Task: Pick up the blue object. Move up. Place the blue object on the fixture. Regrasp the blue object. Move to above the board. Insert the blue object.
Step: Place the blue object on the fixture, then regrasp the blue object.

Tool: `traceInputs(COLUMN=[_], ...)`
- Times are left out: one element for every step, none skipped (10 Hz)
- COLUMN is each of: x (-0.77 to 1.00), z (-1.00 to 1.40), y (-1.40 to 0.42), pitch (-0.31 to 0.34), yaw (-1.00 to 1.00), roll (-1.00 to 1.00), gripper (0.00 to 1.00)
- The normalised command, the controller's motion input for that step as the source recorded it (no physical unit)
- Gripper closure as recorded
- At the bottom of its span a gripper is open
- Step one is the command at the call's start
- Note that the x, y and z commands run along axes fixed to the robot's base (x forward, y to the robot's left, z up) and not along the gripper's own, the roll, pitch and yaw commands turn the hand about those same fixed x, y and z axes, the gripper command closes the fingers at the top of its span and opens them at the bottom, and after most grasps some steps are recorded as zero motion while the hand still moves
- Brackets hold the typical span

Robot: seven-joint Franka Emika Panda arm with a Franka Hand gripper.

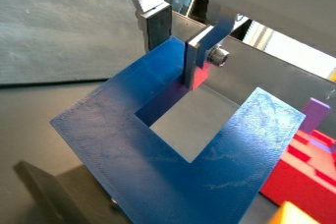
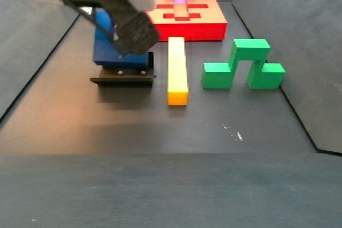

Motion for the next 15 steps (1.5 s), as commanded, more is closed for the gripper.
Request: traceInputs(x=[0.4, 0.23, 0.0, 0.0, 0.0, 0.0, 0.0, 0.0, 0.0, 0.0, 0.0, 0.0, 0.16, 0.2, 0.06], z=[-0.29, -0.25, -0.15, -0.16, -0.23, -0.28, -0.29, -0.22, -0.15, -0.05, 0.0, 0.0, 0.0, 0.0, 0.02], y=[0.11, 0.05, 0.03, 0.0, 0.0, 0.0, 0.0, 0.0, 0.0, 0.0, 0.0, 0.0, 0.0, 0.0, 0.0], pitch=[-0.111, -0.037, -0.034, -0.026, 0.0, 0.0, 0.0, 0.0, 0.0, 0.037, 0.0, 0.0, 0.0, 0.0, 0.0], yaw=[-0.1, -0.04, -0.02, -0.01, -0.03, -0.07, -0.07, -0.05, -0.03, 0.0, 0.0, 0.0, 0.15, 0.02, 0.0], roll=[-0.19, -0.16, -0.21, -0.13, -0.02, 0.0, 0.0, 0.0, 0.0, 0.08, 0.0, 0.0, 0.05, 0.36, 0.55], gripper=[1.0, 1.0, 1.0, 1.0, 1.0, 1.0, 1.0, 1.0, 1.0, 1.0, 1.0, 0.0, 0.0, 0.0, 0.0])
